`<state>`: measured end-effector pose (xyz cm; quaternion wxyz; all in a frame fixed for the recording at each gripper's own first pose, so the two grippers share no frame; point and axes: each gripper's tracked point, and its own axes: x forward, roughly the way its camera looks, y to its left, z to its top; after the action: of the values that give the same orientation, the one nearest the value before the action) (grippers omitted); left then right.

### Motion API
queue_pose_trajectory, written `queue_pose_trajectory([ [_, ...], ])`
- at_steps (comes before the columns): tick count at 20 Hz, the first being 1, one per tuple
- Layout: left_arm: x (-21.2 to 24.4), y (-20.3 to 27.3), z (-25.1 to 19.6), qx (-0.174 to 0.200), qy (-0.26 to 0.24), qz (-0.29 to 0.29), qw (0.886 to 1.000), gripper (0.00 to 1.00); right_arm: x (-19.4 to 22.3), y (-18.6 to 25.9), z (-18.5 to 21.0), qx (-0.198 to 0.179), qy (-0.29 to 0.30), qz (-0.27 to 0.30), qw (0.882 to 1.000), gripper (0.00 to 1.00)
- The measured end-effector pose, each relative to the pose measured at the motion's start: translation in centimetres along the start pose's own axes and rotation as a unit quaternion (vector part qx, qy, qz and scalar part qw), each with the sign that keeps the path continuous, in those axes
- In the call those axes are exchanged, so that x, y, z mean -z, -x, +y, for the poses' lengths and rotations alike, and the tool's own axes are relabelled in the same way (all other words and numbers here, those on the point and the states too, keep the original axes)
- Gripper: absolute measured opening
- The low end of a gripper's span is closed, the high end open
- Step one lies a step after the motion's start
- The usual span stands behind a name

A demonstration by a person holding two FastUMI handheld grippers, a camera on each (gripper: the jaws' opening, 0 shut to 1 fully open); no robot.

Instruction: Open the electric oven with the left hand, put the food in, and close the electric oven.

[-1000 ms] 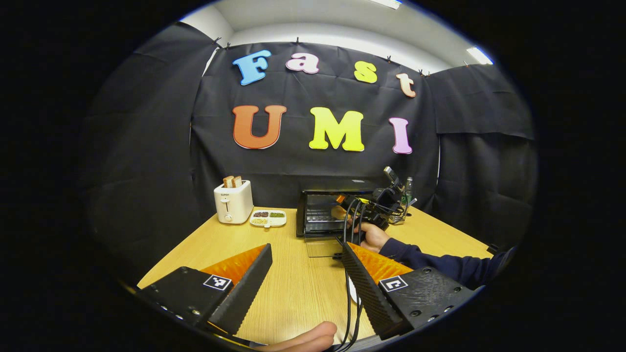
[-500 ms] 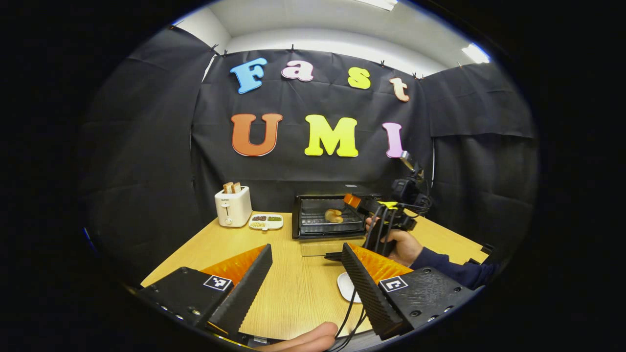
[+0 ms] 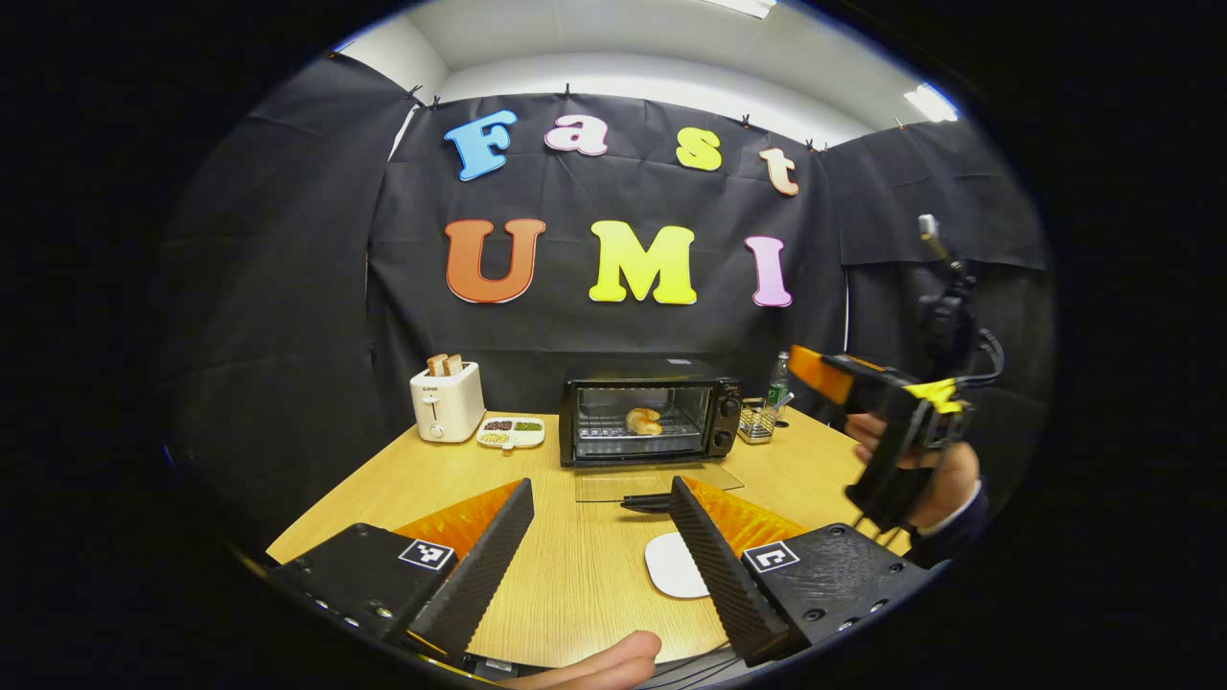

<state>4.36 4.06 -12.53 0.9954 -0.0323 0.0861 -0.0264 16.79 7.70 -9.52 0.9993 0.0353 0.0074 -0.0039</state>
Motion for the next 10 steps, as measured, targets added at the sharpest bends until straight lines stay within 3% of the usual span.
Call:
queue_pose_trajectory([
  [10,5.4,-9.6,-5.2,0.045,0.014,0.085,0.995,0.95,-0.3,6.9,-7.8,0.013,0.029,0.028,0.999,0.96],
])
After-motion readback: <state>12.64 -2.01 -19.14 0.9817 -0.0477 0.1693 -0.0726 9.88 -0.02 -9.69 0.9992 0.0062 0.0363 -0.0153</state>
